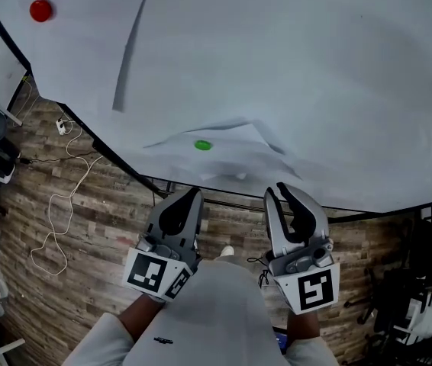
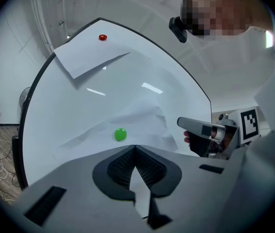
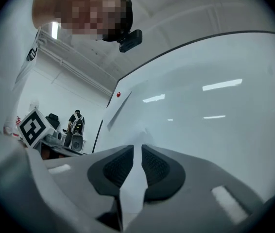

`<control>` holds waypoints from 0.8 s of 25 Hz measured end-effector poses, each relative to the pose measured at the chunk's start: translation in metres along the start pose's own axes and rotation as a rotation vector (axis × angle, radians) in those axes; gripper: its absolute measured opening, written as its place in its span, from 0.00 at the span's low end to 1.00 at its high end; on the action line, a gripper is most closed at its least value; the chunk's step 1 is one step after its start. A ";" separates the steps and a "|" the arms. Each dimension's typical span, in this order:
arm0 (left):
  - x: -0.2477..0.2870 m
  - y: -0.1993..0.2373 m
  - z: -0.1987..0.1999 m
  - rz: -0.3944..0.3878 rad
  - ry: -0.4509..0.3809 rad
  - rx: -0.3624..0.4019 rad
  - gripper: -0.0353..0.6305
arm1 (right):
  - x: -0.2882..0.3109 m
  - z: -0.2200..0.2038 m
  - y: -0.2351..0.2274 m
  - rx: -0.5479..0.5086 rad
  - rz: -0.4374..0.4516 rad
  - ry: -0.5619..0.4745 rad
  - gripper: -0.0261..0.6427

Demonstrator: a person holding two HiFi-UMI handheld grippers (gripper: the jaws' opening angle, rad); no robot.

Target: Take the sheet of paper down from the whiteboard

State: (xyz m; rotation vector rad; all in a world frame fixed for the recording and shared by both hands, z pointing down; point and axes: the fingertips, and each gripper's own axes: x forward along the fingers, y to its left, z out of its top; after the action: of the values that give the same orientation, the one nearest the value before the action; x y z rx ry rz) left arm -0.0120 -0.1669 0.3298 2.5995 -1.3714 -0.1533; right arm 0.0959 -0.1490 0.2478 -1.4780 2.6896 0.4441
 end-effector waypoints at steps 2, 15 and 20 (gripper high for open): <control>0.003 -0.001 0.002 0.006 -0.006 0.002 0.06 | 0.009 0.011 -0.005 -0.041 0.026 -0.018 0.15; 0.015 0.001 0.014 0.043 -0.032 0.011 0.06 | 0.043 -0.017 -0.036 -0.183 0.131 0.173 0.23; 0.018 0.006 0.014 0.057 -0.036 0.010 0.06 | 0.042 -0.021 -0.036 -0.181 0.137 0.180 0.06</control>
State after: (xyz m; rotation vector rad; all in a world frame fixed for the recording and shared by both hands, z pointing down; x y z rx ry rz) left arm -0.0087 -0.1866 0.3176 2.5746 -1.4595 -0.1857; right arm 0.1051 -0.2076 0.2526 -1.4453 2.9755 0.6036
